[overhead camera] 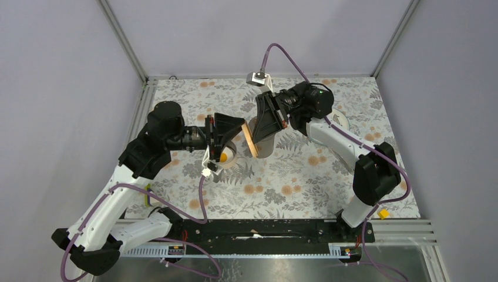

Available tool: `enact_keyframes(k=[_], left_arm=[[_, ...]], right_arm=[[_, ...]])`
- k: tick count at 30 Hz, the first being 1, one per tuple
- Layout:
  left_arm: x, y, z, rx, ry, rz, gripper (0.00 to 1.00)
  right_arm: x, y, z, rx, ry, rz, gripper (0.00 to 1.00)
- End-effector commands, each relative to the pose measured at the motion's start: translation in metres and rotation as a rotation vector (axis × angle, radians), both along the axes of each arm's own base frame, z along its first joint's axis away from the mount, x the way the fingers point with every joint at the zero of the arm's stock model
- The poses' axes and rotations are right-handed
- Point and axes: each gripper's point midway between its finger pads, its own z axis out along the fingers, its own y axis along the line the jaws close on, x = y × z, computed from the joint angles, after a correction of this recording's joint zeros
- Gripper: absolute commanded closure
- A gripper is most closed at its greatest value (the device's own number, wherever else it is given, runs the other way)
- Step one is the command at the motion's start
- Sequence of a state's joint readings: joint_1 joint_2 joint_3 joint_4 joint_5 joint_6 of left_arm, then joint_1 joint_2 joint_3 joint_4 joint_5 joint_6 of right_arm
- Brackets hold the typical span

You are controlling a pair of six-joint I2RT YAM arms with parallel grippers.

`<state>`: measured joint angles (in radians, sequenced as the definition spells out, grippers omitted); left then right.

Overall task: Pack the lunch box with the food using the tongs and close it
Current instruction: Adjust the box lid.

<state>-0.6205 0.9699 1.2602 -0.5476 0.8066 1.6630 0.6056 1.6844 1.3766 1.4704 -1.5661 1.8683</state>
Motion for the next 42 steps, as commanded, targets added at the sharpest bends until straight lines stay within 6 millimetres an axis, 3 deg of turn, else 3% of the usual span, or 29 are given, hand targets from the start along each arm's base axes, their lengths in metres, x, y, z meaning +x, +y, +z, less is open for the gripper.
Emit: enact_keyframes(k=[1,4,20,31,34,40,42], left_arm=[[-0.006,-0.001,0.001,0.006,-0.043,-0.033,0.68],[-0.006,-0.001,0.003,0.003,-0.047,-0.036,0.64],[-0.013,0.003,0.023,-0.003,-0.097,-0.044,0.68],[-0.023,-0.002,0.012,0.042,-0.073,-0.104,0.67],[-0.025,-0.003,0.011,0.045,-0.060,-0.104,0.74],[-0.024,-0.002,0.010,0.046,-0.032,-0.091,1.00],[-0.023,-0.001,0.007,0.048,-0.016,-0.081,1.00]], right_arm=[[-0.018,-0.008,-0.005,0.046,-0.186,0.056,1.00],[-0.019,-0.007,-0.007,0.039,-0.175,0.061,1.00],[-0.017,-0.005,-0.014,0.021,-0.152,0.063,1.00],[-0.020,-0.002,-0.015,0.018,-0.145,0.078,1.00],[-0.020,-0.001,-0.016,0.017,-0.144,0.080,1.00],[-0.019,-0.001,-0.016,0.013,-0.139,0.080,1.00],[-0.019,-0.001,-0.015,0.015,-0.142,0.080,1.00]])
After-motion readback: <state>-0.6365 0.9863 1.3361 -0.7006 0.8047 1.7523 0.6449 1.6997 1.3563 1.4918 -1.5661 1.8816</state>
